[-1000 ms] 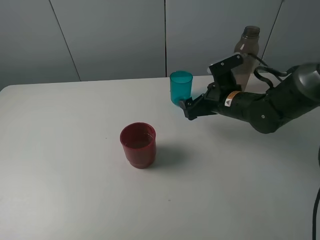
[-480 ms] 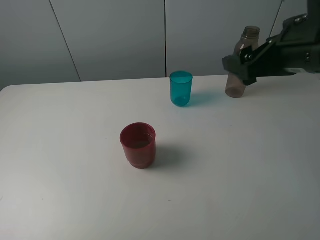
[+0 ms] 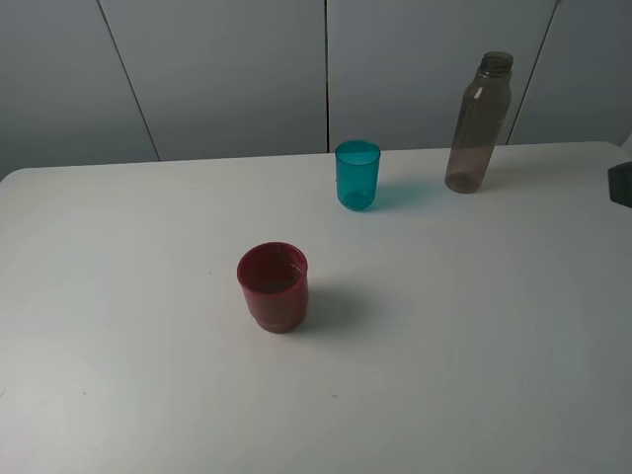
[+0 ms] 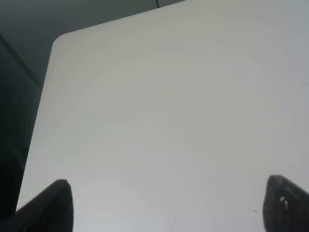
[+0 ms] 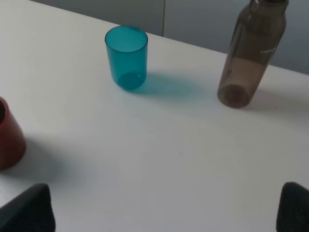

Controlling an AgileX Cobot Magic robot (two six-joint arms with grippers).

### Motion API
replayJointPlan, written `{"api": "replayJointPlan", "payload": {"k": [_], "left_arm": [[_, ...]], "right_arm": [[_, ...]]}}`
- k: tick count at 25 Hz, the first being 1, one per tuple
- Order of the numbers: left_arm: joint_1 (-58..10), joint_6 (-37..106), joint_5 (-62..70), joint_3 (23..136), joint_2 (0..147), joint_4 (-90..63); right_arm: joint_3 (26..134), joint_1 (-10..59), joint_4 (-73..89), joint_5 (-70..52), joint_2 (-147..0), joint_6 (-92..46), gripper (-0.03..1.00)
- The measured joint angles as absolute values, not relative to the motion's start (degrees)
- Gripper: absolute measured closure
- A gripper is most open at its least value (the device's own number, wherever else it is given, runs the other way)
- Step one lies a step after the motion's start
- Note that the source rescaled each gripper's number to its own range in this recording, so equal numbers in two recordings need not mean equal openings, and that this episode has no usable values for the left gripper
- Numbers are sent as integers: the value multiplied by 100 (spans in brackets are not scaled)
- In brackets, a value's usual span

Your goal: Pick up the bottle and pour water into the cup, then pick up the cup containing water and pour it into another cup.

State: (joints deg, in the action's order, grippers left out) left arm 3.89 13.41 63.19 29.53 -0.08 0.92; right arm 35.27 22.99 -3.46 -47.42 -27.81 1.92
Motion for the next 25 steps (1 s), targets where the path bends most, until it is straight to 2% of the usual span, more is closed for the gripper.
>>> {"api": "replayJointPlan", "payload": {"k": [7, 20, 25], "left_arm": [[389, 1341, 6319, 2953, -8, 92], [389, 1329, 6319, 2953, -8, 92], [389, 1317, 6319, 2953, -8, 92]], "right_arm": [[3527, 2299, -220, -6006, -1826, 192, -3], [2972, 2299, -197, -6172, -122, 192, -3], [2938, 2299, 0, -6203, -10, 97, -3]]}}
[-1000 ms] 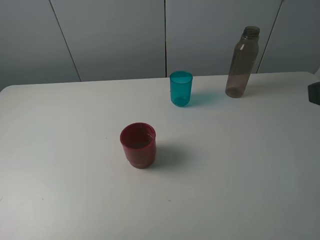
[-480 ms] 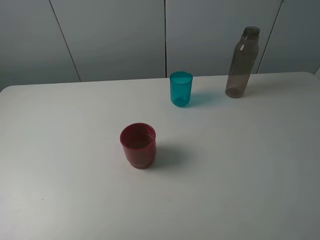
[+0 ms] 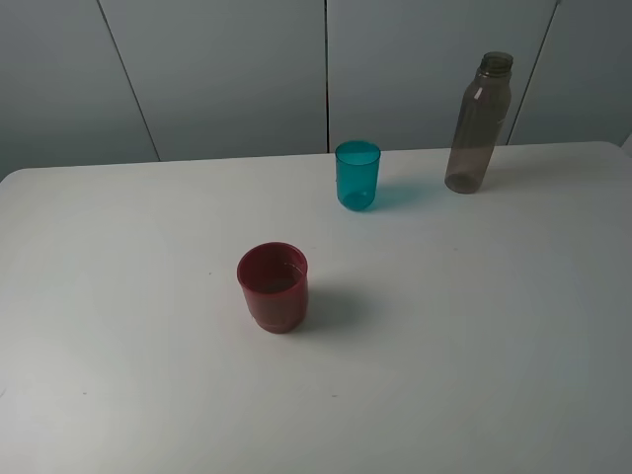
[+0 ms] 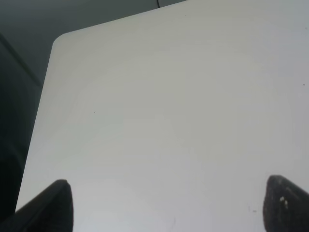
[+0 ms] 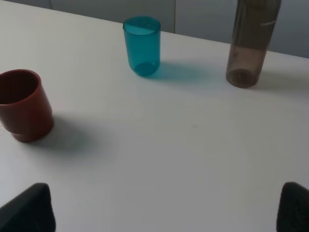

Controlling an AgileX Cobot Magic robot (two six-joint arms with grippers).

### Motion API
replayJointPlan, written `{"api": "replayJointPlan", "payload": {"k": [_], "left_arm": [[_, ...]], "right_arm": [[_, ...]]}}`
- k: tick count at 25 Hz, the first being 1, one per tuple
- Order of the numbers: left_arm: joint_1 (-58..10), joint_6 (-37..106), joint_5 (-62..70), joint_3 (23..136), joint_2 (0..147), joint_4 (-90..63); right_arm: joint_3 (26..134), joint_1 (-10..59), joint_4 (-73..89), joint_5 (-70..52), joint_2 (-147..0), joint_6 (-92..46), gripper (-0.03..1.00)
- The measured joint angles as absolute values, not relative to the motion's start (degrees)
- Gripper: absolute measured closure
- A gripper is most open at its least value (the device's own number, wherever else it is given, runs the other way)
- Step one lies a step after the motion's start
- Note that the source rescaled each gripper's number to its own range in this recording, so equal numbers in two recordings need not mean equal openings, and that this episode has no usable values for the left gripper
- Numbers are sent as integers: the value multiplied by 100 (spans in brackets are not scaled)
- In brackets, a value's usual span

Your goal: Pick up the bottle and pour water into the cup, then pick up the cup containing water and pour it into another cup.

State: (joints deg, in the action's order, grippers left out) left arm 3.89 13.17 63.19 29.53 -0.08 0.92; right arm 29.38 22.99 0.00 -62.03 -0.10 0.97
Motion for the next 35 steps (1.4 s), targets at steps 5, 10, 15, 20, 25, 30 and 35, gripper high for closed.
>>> {"api": "replayJointPlan", "payload": {"k": [5, 10, 15, 20, 25, 30, 35], "left_arm": [[389, 1317, 6319, 2953, -8, 92], [389, 1317, 6319, 2953, -8, 92], [389, 1328, 6319, 2953, -8, 92], [389, 1328, 6319, 2953, -8, 92], [389, 1328, 6319, 2953, -8, 92], [389, 1328, 6319, 2953, -8, 92], [389, 1328, 6319, 2953, -8, 92]], "right_arm": [[2938, 2299, 105, -6203, 2, 61, -3], [2938, 1881, 105, -6203, 2, 46, -3], [2938, 867, 105, -6203, 2, 46, -3], [2938, 99, 105, -6203, 2, 46, -3], [2938, -144, 105, -6203, 2, 46, -3], [2938, -144, 105, -6203, 2, 46, -3], [2938, -144, 105, -6203, 2, 46, -3]]}}
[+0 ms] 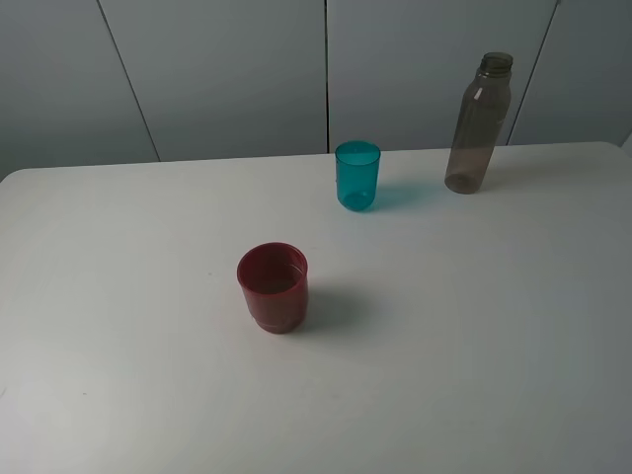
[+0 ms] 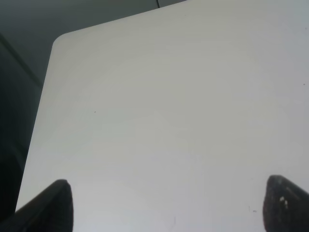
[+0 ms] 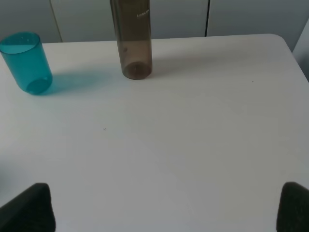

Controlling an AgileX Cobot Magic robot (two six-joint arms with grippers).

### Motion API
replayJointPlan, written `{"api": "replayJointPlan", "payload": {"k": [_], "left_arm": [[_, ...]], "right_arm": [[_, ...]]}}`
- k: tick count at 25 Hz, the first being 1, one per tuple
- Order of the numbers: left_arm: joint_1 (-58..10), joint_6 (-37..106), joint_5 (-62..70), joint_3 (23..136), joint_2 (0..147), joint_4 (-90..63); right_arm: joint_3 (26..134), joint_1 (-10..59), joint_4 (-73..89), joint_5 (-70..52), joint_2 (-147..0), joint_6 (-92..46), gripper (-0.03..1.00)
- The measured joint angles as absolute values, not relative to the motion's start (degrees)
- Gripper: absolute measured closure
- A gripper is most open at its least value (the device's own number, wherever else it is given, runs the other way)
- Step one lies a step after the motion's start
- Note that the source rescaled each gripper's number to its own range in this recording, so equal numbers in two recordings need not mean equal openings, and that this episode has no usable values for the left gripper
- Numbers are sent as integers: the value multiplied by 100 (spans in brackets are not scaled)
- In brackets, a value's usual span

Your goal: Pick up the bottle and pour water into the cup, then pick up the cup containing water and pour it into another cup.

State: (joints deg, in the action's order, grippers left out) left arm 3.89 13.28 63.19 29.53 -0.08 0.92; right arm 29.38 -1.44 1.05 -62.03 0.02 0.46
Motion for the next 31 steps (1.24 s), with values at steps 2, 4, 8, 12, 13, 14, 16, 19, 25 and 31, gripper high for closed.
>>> {"api": "replayJointPlan", "payload": {"k": [2, 4, 8, 12, 13, 14, 16, 19, 25, 31], "left_arm": [[389, 1328, 6319, 2953, -8, 92], [389, 1328, 6319, 2953, -8, 92], [389, 1328, 6319, 2953, -8, 92], [389, 1328, 6319, 2953, -8, 92], [389, 1328, 6319, 2953, -8, 92], [389, 1328, 6319, 2953, -8, 92], [389, 1328, 6319, 2953, -8, 92], [389, 1328, 6319, 2953, -8, 92], [389, 1328, 6319, 2953, -8, 92], [389, 1328, 6319, 2953, -8, 92]], "right_arm": [[2938, -144, 105, -6222, 2, 46, -3], [2938, -144, 105, -6225, 2, 46, -3], [2938, -144, 105, -6236, 2, 46, -3], [2938, -144, 105, -6236, 2, 46, -3], [2938, -144, 146, -6236, 2, 46, -3], [2938, -144, 216, -6236, 2, 41, -3], [2938, -144, 262, -6236, 2, -43, -3], [2938, -144, 413, -6236, 2, -339, -3], [2938, -144, 529, -6236, 2, -521, -3], [2938, -144, 529, -6236, 2, -534, -3]]}}
